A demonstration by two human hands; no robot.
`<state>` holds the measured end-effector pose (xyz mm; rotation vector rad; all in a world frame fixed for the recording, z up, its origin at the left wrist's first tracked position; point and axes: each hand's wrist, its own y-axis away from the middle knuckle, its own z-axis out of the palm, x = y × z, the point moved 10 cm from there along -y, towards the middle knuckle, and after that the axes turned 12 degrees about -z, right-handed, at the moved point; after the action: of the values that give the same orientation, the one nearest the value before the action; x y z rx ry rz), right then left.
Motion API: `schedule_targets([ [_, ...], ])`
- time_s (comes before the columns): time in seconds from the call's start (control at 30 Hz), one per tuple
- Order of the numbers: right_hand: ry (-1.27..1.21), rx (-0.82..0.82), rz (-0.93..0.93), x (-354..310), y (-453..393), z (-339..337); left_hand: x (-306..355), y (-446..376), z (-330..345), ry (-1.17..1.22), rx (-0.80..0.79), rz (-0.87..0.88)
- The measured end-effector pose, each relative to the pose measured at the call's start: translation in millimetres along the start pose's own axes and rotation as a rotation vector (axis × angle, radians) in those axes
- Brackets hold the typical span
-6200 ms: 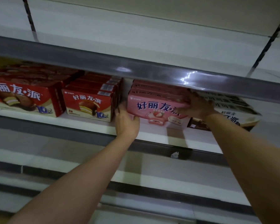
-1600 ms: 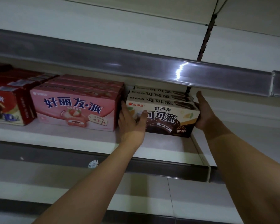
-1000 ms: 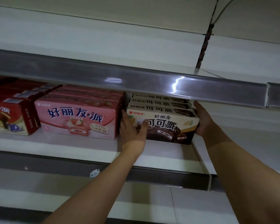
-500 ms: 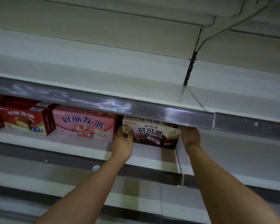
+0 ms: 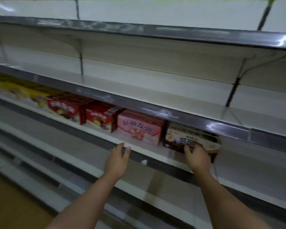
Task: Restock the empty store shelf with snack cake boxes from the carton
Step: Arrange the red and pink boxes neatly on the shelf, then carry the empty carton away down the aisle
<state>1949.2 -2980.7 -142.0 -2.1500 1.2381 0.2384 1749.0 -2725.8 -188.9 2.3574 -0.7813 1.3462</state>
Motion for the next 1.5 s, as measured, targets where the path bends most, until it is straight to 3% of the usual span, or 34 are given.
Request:
schedule_targets([
  [0.23, -0.177, -0.230, -0.199, -166.9, 77.8, 94.3, -148.2, 51.6, -167.3, -0.042, 0.239, -0.284],
  [0.47, -0.286, -0.676, -0.465, -345.4, 219.1, 196.9, -293.7, 163.4, -337.4, -0.101, 0.512, -0.548],
  [0.7, -0.286, -0.918, -0.745, -498.0, 358.9, 244.5, -394.5, 284.4, -454.6, -0.141, 0.670, -0.838],
  [0.87, -0.237, -1.019, -0.906, -589.1, 431.0, 275.7, -437.4, 332.7, -513.2, -0.157, 0.797, -0.915],
  [1.1, -0.118, -1.151, -1.066, -699.9, 476.1, 344.9, -494.0, 329.6, -599.9, -0.140, 0.931, -0.969],
  [1.3, -0.081, -1.223, -1.120, -794.4, 487.6, 407.3, -544.9, 280.4, -669.4, -0.129, 0.916, -1.024],
  [1.5, 0.040, -1.196, -1.170, -857.3, 486.1, 464.8, -600.7, 255.1, -729.4, -0.194, 0.888, -1.063],
])
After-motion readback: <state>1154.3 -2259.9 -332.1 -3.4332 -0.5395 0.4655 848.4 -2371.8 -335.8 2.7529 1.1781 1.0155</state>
